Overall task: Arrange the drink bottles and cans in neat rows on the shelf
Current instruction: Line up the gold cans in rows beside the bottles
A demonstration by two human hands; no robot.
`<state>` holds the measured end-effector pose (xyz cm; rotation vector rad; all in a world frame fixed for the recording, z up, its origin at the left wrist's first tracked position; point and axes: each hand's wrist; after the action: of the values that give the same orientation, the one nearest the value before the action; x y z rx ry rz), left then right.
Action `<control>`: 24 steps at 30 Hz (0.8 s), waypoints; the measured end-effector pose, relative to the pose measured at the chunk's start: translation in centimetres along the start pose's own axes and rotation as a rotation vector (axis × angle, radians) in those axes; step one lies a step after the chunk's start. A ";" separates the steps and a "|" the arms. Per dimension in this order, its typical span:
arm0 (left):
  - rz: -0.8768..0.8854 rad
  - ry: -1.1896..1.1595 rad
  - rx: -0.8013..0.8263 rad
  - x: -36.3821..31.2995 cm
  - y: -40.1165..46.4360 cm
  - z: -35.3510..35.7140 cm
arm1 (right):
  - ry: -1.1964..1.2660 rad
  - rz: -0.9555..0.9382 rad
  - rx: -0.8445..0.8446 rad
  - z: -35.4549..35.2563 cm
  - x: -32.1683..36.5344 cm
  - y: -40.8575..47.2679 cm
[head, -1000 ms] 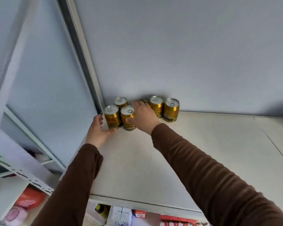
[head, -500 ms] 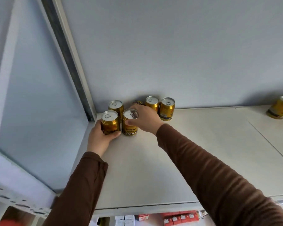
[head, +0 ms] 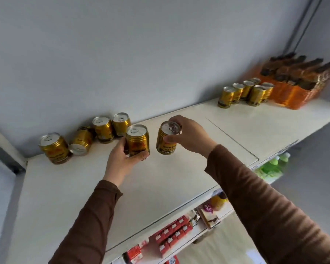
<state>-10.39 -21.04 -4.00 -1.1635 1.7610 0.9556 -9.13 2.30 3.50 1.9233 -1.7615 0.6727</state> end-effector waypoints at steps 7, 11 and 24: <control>0.037 -0.006 0.193 -4.1 5.2 12.4 | -0.017 0.148 -0.147 -7.5 -10.6 -5.1; 0.047 -0.043 0.255 -7.7 7.5 21.4 | -0.033 0.185 -0.191 -13.2 -17.9 -8.2; -0.014 -0.035 0.207 -14.4 14.3 39.5 | -0.066 0.164 -0.129 -26.1 -33.1 -8.7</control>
<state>-11.92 23.37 -4.19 -1.0193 1.7744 0.7602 -4.21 45.00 3.31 1.7477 -1.9689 0.5412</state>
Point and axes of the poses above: each hand's wrist, its own y-axis towards the middle knuckle, its own z-axis out of the palm, x = y × z, and after that the axes turned 10 degrees about x, right-handed
